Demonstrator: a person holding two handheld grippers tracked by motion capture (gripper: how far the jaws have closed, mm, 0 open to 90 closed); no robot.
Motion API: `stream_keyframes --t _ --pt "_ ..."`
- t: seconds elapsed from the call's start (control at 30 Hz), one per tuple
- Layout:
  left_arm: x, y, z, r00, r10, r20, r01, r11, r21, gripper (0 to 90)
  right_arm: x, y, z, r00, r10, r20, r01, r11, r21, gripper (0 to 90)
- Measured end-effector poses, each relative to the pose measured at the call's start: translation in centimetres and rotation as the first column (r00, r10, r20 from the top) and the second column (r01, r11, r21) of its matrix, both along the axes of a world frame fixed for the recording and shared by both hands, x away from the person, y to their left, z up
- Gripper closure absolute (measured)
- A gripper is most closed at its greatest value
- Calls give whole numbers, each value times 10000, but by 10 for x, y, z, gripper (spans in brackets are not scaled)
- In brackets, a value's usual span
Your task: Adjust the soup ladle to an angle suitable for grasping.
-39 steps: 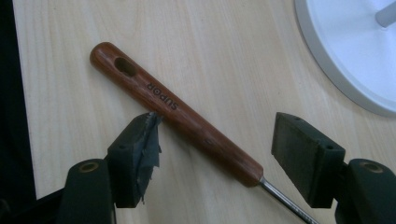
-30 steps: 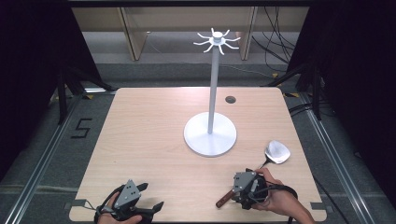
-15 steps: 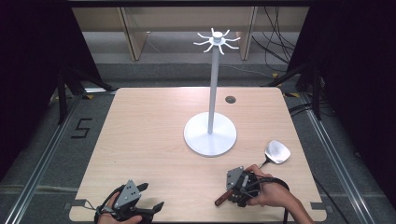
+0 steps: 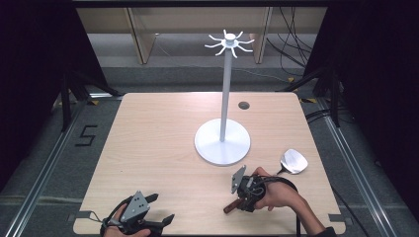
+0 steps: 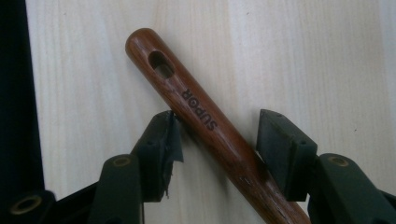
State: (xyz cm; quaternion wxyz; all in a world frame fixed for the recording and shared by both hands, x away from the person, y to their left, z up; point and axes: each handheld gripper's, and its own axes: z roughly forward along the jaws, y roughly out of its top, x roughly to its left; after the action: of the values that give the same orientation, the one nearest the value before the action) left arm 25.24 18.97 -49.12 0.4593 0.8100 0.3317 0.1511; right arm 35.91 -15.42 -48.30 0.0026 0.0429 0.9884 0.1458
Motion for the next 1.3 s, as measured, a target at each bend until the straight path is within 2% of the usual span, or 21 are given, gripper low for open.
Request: stream_keyframes --t 0.03,0.07,0.1,0.17,0.2,0.23,0.27,0.33,0.37,0.43,0.5,0.53,0.7,0.73,0.8,0.83,0.97,1.07,1.1,1.13,1.3 --pt "0 0 0 10000 11 -9 -11 10000 -51 155 0 1 1 9995 -273 -126 271 9995 -145 489" --pt "0 0 0 10000 50 36 -49 10000 -72 155 -4 1 4 9927 -1162 -308 1145 9920 -533 495" --pt "0 0 0 10000 44 44 -44 10000 -73 155 0 3 2 9976 -648 -228 639 9972 -388 503" --pt "1 0 0 9998 -122 185 122 9999 -13 155 3 6 3 9980 -580 -237 571 9978 -336 537" --pt "1 0 0 9997 -121 192 121 9999 -3 155 2 7 4 9931 -1171 -106 1167 9926 -338 557" --pt "1 0 0 9997 -125 213 125 9999 -14 155 6 7 3 9955 -943 -104 941 9953 -213 575" --pt "1 0 0 9997 -136 208 136 9999 -16 155 6 7 4 9915 -1291 125 1293 9914 -178 594" --pt "3 2 1 9989 -305 343 290 9986 442 155 12 6 3 9941 -1080 104 1081 9941 -64 623" --pt "1 0 0 9997 -157 207 156 9999 65 155 15 7 3 9946 -1024 -194 1021 9947 -151 636" --pt "2 0 0 9997 -149 204 149 9999 3 155 15 7 4 9882 -1516 -220 1510 9881 -280 655" --pt "2 2 1 9994 -235 244 228 9993 290 154 19 8 4 9946 -995 -287 989 9948 -228 667" --pt "1 0 1 9996 -143 226 144 9999 -48 155 19 8 3 9942 -1061 -179 1057 9941 -247 672" --pt "1 0 1 9997 -132 206 132 9999 -32 155 22 12 4 9939 -1101 -60 1097 9931 -410 683" --pt "1 -1 0 9997 -114 225 117 9999 -108 155 20 12 5 9862 -1646 -178 1634 9852 -522 686" --pt "2 1 1 9995 -213 250 212 9998 43 155 21 13 6 9849 -1732 83 1734 9833 -544 692" --pt "1 1 1 9995 -203 243 202 9998 40 155 24 13 5 9905 -1346 269 1357 9899 -418 696" --pt "-1 0 1 10000 32 30 -31 9997 -239 155 25 8 12 9878 -1519 328 1525 9882 -165 720" --pt "0 0 1 10000 32 45 -31 9997 -236 155 25 4 22 9792 -1929 622 1912 9810 322 736" --pt "0 0 1 10000 -10 71 12 9998 -219 155 23 2 26 9685 -2403 655 2382 9705 384 738" --pt "0 0 1 10000 -59 24 59 9999 -86 155 26 0 29 9788 -1970 554 1920 9778 845 738" --pt "0 0 2 9999 -65 77 65 9999 -79 155 24 -15 51 9649 -2489 834 2316 9567 1762 738"
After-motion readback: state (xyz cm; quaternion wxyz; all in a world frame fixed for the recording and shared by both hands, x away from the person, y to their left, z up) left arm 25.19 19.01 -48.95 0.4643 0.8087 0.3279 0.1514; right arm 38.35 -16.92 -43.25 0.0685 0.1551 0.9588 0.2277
